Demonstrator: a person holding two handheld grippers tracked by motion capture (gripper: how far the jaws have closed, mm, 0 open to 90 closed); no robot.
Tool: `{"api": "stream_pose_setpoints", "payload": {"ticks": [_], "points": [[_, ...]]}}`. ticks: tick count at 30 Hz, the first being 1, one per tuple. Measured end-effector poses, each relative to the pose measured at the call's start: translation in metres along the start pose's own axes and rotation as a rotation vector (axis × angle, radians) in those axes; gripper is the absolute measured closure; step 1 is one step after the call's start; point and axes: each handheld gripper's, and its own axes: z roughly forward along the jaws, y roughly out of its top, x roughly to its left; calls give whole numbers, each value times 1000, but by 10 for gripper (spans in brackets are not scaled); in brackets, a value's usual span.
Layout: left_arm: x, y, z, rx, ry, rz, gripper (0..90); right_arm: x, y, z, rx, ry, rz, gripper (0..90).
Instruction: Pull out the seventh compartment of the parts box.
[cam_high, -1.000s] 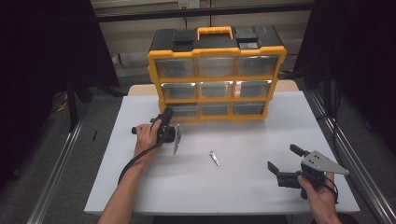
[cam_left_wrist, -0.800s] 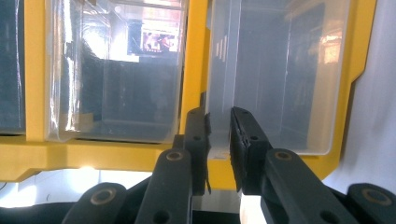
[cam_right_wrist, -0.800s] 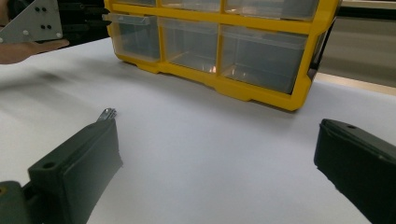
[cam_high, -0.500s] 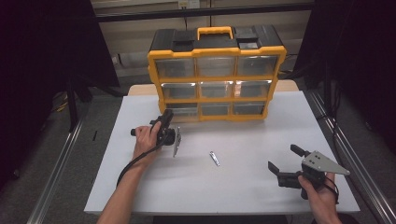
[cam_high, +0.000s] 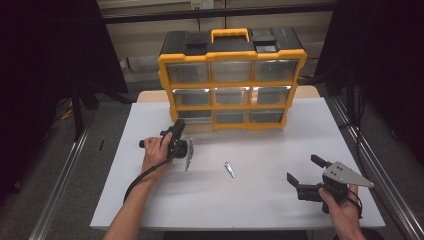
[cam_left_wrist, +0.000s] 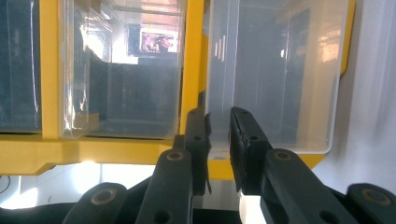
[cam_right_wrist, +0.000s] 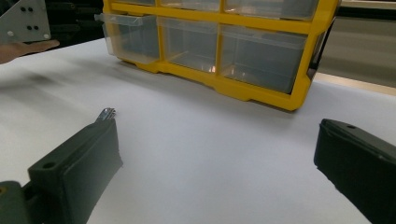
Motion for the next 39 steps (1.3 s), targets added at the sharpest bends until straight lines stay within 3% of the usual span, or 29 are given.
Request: {"api": "stream_pose_setpoints", "payload": {"ticks": [2,5,7,10,13,17,19,24,25,26,27,29,32,34,35,36,39], "points": [[2,1,-1,12,-13,24,783,0,0,0,-1,-2,1,2],[0,1,-3,-3,10,14,784,0,0,1,-5,0,2,2],[2,0,-4,4,-14,38,784,0,0,0,-3,-3,0,2],[0,-1,-6,-6,4,14,784,0,0,0,-2,-5,0,2],[1,0,-9,6,-6,46,786,0,0,0,-3,1,1,2],[-2,-1,-9,-15,2,3,785,0,0,1,-2,-1,0,2],[0,0,-11,-1,-1,34,785,0,0,1,1,1,-2,2],[-1,-1,-12,-3,-9,3,785,0,0,1,1,3,-4,2],[0,0,-13,3,5,27,785,0,0,1,2,4,-5,2],[1,1,-13,-1,-9,29,785,0,0,1,1,3,-5,2],[-1,1,-14,0,-2,2,785,0,0,1,1,3,-5,2],[-1,2,-14,-15,9,10,786,0,0,1,1,2,-5,2],[-1,2,-14,-8,-7,1,785,0,0,1,1,3,-3,1],[0,2,-16,-1,-5,28,785,0,0,1,2,2,-4,2],[2,2,-16,14,-30,49,786,0,0,1,3,4,0,2],[1,2,-17,-1,-9,38,786,0,0,2,2,1,-3,2],[0,4,-18,-2,-15,34,786,1,0,3,5,3,-1,2]]}}
